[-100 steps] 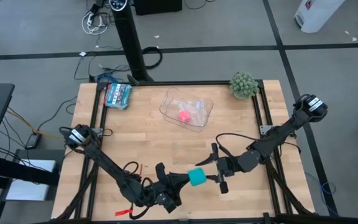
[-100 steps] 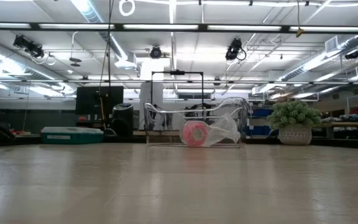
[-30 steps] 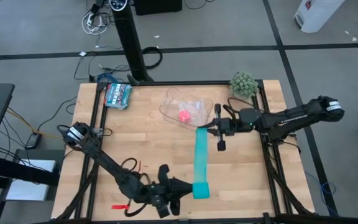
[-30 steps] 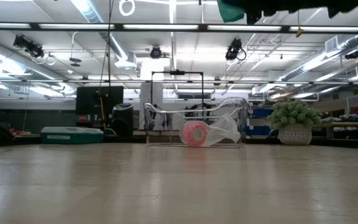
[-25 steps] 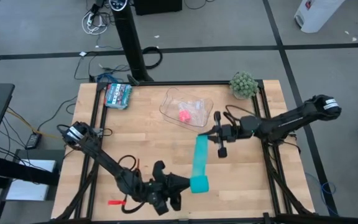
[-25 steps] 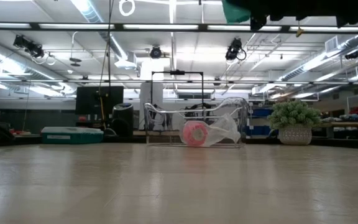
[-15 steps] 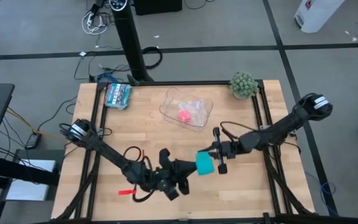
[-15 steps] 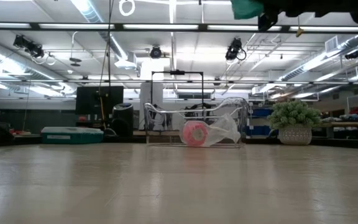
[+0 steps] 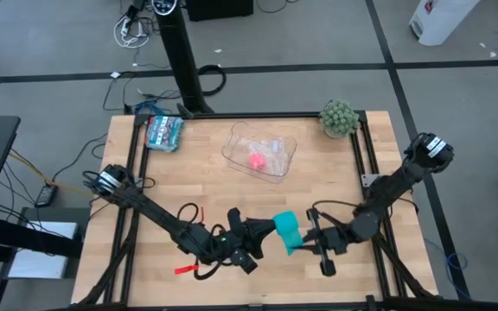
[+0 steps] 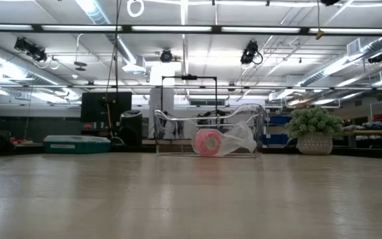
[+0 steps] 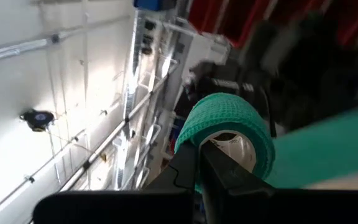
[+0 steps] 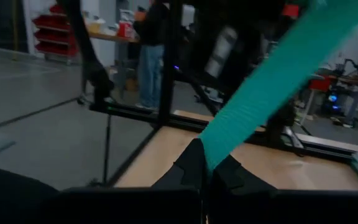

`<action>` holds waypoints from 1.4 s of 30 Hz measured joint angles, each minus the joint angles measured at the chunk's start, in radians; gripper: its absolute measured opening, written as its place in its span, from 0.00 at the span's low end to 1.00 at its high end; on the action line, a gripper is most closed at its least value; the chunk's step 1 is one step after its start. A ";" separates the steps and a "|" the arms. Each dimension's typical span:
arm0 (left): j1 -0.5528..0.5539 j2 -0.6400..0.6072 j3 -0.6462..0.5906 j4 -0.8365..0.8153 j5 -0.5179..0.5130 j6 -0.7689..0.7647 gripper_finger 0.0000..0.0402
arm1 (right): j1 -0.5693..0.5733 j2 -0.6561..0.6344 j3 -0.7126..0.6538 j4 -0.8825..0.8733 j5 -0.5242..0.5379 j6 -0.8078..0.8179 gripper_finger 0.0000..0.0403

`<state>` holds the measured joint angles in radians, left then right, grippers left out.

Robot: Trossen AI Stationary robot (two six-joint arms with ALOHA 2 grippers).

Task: Roll bandage
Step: Roll the blue bandage

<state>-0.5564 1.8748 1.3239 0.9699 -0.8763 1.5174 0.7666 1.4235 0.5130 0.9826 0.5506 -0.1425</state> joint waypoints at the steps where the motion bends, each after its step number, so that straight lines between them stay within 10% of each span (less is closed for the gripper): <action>1: 0.000 0.000 0.000 -0.010 -0.011 0.001 0.03 | 0.018 0.000 0.010 -0.006 0.006 -0.001 0.00; 25: -0.017 0.000 0.000 -0.064 -0.134 0.097 0.03 | 0.261 0.071 0.540 -0.484 0.200 -0.336 0.00; 42: -0.085 0.000 0.000 -0.269 0.017 -0.161 0.03 | 0.065 -0.051 0.546 -0.621 0.174 -0.343 0.00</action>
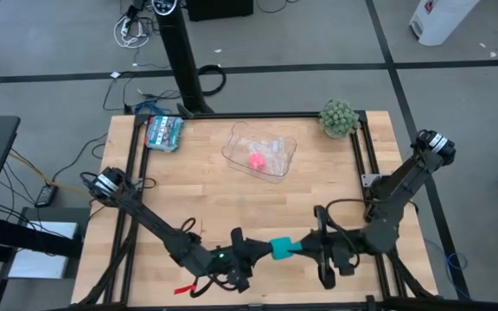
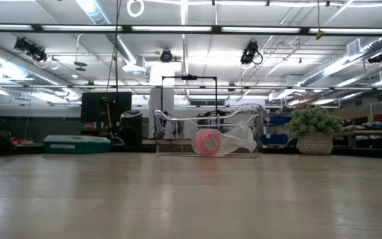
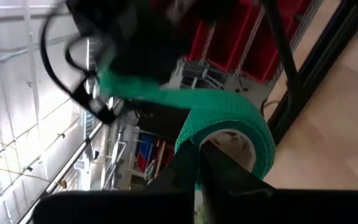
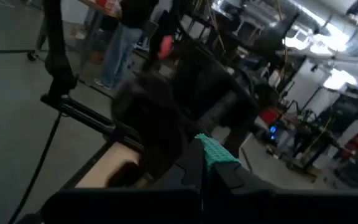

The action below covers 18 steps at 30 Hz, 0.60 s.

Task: Roll bandage
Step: Roll the blue bandage

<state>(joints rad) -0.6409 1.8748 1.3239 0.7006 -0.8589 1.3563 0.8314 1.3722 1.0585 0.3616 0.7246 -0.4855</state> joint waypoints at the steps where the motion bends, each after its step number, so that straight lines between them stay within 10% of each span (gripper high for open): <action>1: -0.008 0.000 0.000 0.006 0.001 0.000 0.03 | -0.013 -0.005 0.000 -0.006 -0.018 0.015 0.00; 18: -0.055 0.000 0.000 0.054 0.010 -0.032 0.03 | -0.190 0.015 -0.049 0.007 -0.239 0.217 0.00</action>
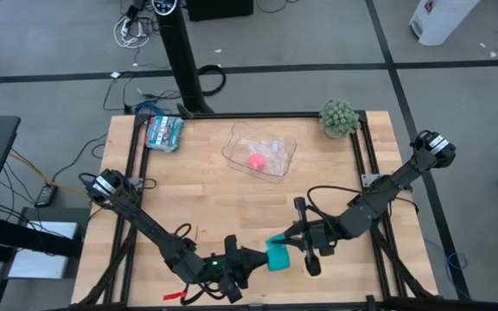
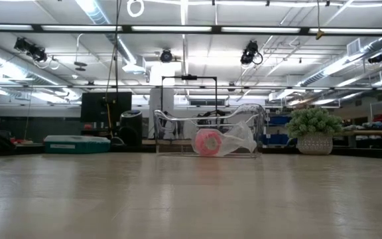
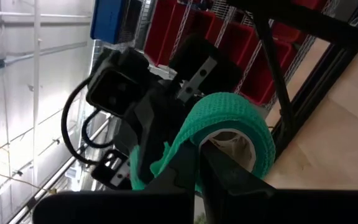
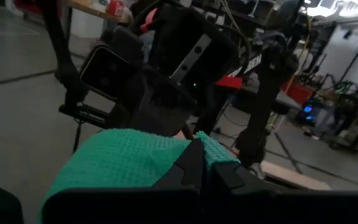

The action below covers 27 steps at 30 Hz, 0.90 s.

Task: Roll bandage
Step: Roll the blue bandage

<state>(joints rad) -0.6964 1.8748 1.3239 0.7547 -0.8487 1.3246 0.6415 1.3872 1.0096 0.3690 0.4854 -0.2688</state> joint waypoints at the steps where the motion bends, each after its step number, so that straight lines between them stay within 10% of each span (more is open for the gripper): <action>1: 0.000 0.000 0.000 0.000 -0.003 -0.001 0.03 | -0.005 0.000 -0.010 0.007 -0.011 0.011 0.00; 23: 0.008 0.002 -0.001 0.004 -0.057 -0.028 0.03 | -0.116 -0.024 -0.086 0.050 -0.111 0.412 0.28; 27: 0.008 0.002 -0.001 0.005 -0.059 -0.030 0.03 | -0.160 -0.051 -0.085 0.025 -0.259 0.604 0.28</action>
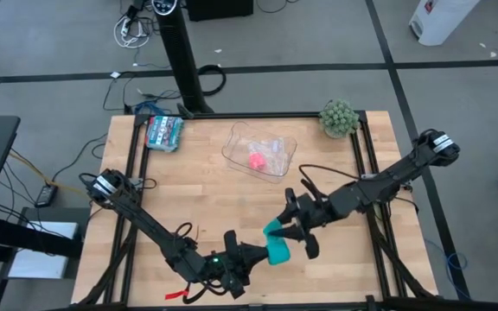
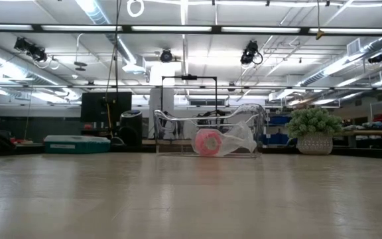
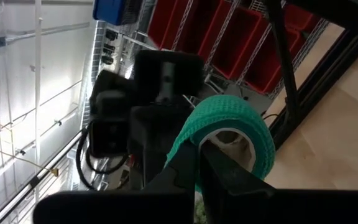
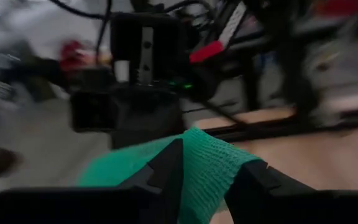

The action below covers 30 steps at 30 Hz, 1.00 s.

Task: Roll bandage
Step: Roll the blue bandage

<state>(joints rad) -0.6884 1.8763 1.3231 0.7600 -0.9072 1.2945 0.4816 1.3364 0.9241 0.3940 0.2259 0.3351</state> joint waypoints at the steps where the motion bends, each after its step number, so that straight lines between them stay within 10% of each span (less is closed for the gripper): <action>1: 0.000 0.000 0.000 0.000 0.001 0.000 0.03 | -0.013 -0.006 0.000 -0.003 -0.050 0.050 0.28; 13: 0.001 -0.001 0.000 -0.239 0.016 0.031 0.03 | -0.209 -0.028 0.001 -0.199 -0.472 0.605 0.29; 30: 0.009 -0.001 0.000 -0.300 0.168 -0.023 0.03 | -0.553 -0.021 0.001 -0.384 -1.060 0.833 0.29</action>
<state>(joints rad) -0.6796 1.8751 1.3235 0.4599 -0.7395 1.2712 -0.0718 1.3158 0.9254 0.0099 -0.8342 1.1681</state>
